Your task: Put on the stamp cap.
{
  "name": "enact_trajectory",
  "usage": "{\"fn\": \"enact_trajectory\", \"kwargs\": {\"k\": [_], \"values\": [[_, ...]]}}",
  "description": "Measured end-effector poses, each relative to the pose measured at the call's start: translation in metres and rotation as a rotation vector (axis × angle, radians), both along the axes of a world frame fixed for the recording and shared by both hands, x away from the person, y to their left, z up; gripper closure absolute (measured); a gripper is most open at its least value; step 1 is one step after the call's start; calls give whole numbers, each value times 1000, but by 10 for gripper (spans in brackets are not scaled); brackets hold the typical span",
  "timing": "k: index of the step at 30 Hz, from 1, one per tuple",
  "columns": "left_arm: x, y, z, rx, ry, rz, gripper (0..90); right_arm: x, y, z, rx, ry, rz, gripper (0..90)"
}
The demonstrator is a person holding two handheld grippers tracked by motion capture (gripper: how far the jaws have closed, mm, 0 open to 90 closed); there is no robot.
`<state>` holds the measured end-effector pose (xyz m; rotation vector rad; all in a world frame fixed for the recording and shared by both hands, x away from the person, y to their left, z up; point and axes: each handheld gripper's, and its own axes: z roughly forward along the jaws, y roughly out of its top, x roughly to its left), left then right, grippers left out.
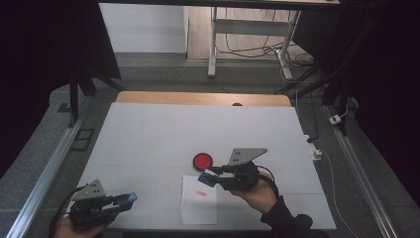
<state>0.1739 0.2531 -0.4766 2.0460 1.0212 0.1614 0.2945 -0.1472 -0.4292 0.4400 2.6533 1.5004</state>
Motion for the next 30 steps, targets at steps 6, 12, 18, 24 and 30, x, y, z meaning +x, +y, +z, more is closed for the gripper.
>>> {"fn": "enact_trajectory", "kwargs": {"k": [6, 12, 18, 24, 30], "values": [[2, -8, 3, -1, -13, -33, 679, 1, 0, 1, -2, 1, 10, 699], [7, -17, 5, -10, -22, -70, 679, 1, 0, 2, 0, -2, 12, 699], [13, -27, 10, -32, -36, -120, 679, 2, -2, 4, 5, -6, 8, 699], [22, -39, 12, -38, -33, -170, 679, 2, -3, 7, 14, -5, 12, 699], [33, -53, 13, -34, -35, -240, 679, 3, -2, 9, 22, 4, 18, 699]]}}
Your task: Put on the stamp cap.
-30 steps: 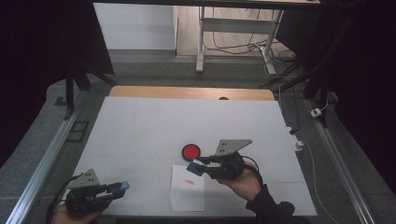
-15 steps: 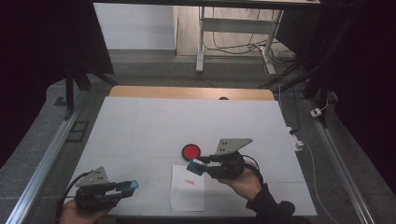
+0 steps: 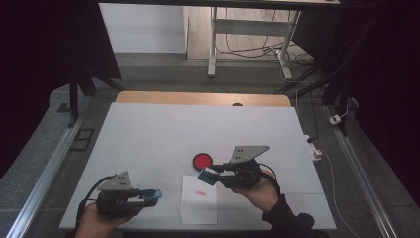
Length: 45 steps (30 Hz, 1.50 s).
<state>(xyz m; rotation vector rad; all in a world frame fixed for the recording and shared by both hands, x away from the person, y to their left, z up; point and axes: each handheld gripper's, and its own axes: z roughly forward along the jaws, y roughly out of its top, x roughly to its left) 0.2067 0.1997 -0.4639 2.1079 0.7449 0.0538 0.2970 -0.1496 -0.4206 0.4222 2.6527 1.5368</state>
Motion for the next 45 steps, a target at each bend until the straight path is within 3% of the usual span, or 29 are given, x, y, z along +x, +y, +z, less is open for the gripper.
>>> {"fn": "enact_trajectory", "kwargs": {"k": [12, 25, 33, 45], "values": [[22, -25, 1, -3, -24, -116, 678, -1, -2, 7, 25, -18, 12, 699], [49, -53, 1, -53, -33, -233, 678, -4, -1, 12, 37, -36, 36, 699], [64, -71, -3, -59, -46, -313, 679, -5, -1, 14, 41, -40, 45, 699], [79, -86, -10, -99, -71, -425, 683, -7, 2, 13, 58, -23, 90, 700]]}}
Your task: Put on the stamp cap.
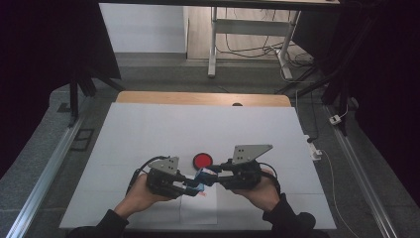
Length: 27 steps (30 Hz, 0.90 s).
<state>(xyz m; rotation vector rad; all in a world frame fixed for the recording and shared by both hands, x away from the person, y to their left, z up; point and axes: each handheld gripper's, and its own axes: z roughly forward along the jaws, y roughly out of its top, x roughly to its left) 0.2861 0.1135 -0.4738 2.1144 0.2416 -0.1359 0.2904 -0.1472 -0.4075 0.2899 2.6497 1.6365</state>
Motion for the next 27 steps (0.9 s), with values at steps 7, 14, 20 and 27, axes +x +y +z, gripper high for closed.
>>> {"fn": "enact_trajectory", "kwargs": {"k": [7, 14, 20, 27], "values": [[6, -4, -2, -33, -2, -40, 683, -1, 3, -2, -10, 4, 32, 700], [8, -4, -3, -64, 3, -82, 684, -2, 5, -3, -14, 8, 50, 700], [9, -3, -3, -93, 9, -106, 686, -3, 5, -2, -5, 10, 62, 701], [8, -2, -2, -121, -3, -131, 687, -4, 6, -2, 0, 10, 90, 701]]}}
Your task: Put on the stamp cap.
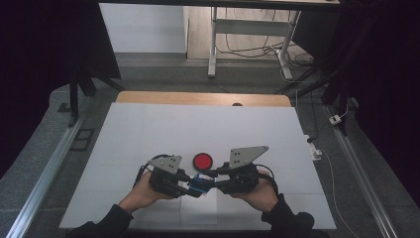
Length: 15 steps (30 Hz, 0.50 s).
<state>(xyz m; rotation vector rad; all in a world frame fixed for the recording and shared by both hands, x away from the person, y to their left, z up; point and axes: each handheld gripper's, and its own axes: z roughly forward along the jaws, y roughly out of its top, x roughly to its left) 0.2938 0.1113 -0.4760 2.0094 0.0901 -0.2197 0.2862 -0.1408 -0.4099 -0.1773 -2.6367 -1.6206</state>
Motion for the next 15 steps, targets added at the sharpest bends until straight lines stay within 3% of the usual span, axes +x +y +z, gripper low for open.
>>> {"fn": "enact_trajectory", "kwargs": {"k": [10, 15], "values": [[-3, 2, 2, -16, -49, -8, 689, 0, 0, -1, 19, 15, 14, 702], [-5, 2, 5, -27, -60, -10, 690, 1, -1, -2, 59, 47, 18, 701]]}}
